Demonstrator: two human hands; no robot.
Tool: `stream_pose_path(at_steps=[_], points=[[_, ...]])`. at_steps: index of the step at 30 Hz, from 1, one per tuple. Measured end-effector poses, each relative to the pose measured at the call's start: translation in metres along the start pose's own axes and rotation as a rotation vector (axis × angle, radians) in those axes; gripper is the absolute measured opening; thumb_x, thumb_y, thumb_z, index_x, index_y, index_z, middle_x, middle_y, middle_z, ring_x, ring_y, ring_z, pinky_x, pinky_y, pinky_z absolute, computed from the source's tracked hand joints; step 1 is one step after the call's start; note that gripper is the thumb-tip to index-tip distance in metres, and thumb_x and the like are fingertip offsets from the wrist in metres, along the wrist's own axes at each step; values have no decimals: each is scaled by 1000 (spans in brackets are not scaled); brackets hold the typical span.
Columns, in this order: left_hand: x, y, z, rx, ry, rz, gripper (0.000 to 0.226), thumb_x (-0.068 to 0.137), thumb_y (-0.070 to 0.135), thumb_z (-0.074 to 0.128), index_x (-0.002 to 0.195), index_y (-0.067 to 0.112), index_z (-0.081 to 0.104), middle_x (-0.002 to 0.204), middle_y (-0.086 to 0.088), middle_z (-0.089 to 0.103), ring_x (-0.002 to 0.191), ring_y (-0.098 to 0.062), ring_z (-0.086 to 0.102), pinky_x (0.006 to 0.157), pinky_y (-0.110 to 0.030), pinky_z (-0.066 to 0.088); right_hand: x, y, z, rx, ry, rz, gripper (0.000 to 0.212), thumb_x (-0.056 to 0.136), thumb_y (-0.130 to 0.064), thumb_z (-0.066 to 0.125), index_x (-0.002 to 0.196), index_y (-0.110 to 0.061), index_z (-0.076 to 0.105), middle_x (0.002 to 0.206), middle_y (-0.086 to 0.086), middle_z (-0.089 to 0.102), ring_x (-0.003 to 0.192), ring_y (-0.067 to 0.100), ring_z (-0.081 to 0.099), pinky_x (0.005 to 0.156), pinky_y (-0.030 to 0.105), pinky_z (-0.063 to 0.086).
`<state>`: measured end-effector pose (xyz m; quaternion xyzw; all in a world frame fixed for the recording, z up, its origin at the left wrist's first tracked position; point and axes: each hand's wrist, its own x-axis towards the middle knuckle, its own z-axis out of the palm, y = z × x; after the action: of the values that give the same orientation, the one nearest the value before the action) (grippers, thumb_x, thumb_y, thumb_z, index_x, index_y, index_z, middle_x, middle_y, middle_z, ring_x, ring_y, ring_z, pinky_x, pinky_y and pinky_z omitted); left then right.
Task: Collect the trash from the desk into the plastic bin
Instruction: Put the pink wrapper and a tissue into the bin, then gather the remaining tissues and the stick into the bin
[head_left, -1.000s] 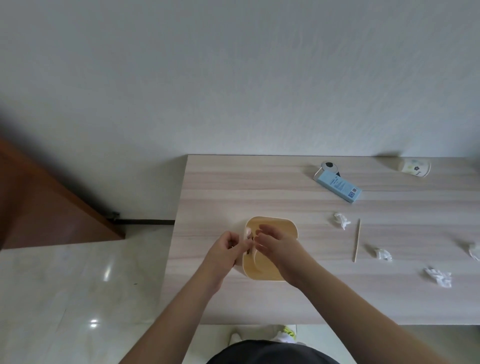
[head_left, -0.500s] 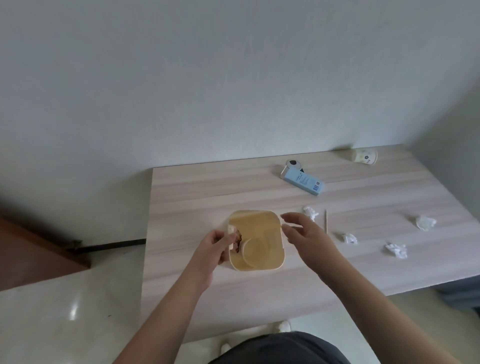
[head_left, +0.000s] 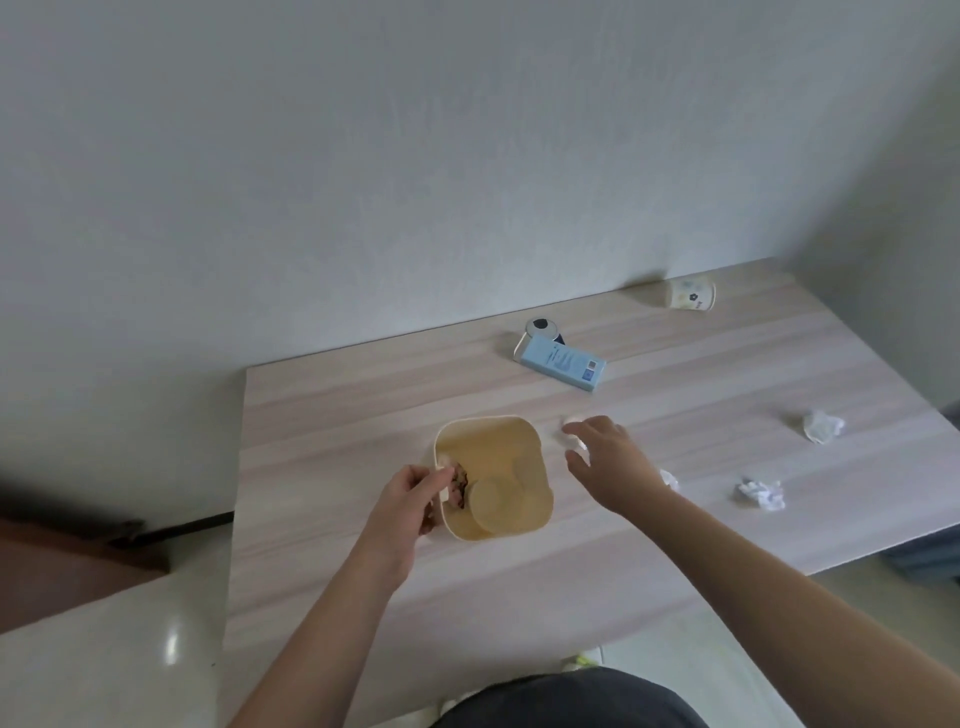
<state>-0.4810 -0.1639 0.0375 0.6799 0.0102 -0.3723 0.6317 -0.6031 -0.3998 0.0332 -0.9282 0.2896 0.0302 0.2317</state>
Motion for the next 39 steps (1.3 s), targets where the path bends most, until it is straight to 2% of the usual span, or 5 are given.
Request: stream_pose_path(at_steps=[12, 18, 22, 27, 39], points=[[13, 3, 56, 2, 107, -21, 16, 90, 19, 64, 82, 12, 52, 49, 12, 47, 48, -8, 39, 56, -31, 30, 85, 74, 51, -281, -252, -143, 59, 89, -14, 48, 146, -24, 33, 149, 6, 31, 132, 28, 36, 107, 39, 31], [18, 3, 68, -12, 155, -13, 20, 82, 22, 69, 83, 11, 53, 48, 12, 46, 44, -5, 38, 55, -31, 29, 94, 81, 66, -405, -227, -159, 55, 87, -2, 46, 139, -17, 36, 135, 12, 42, 121, 31, 43, 107, 42, 34], [20, 1, 72, -11, 157, -25, 28, 72, 31, 69, 82, 11, 53, 47, 12, 45, 44, -5, 37, 56, -32, 30, 94, 86, 72, -274, -222, -149, 37, 86, 6, 44, 119, -10, 53, 116, 11, 51, 107, 29, 53, 89, 39, 45], [26, -6, 80, -14, 182, -41, 19, 85, 22, 67, 81, 12, 52, 46, 12, 44, 43, -5, 36, 55, -31, 30, 93, 95, 63, -88, -281, -136, 28, 94, -4, 45, 115, -13, 61, 113, 8, 57, 104, 30, 59, 81, 38, 48], [46, -14, 105, -35, 125, -93, 27, 70, 35, 71, 72, 16, 51, 48, 8, 43, 52, -12, 39, 60, -34, 32, 43, 168, 19, 283, -5, 87, 13, 91, -15, 64, 98, -6, 70, 92, 8, 64, 83, 25, 60, 69, 28, 41]])
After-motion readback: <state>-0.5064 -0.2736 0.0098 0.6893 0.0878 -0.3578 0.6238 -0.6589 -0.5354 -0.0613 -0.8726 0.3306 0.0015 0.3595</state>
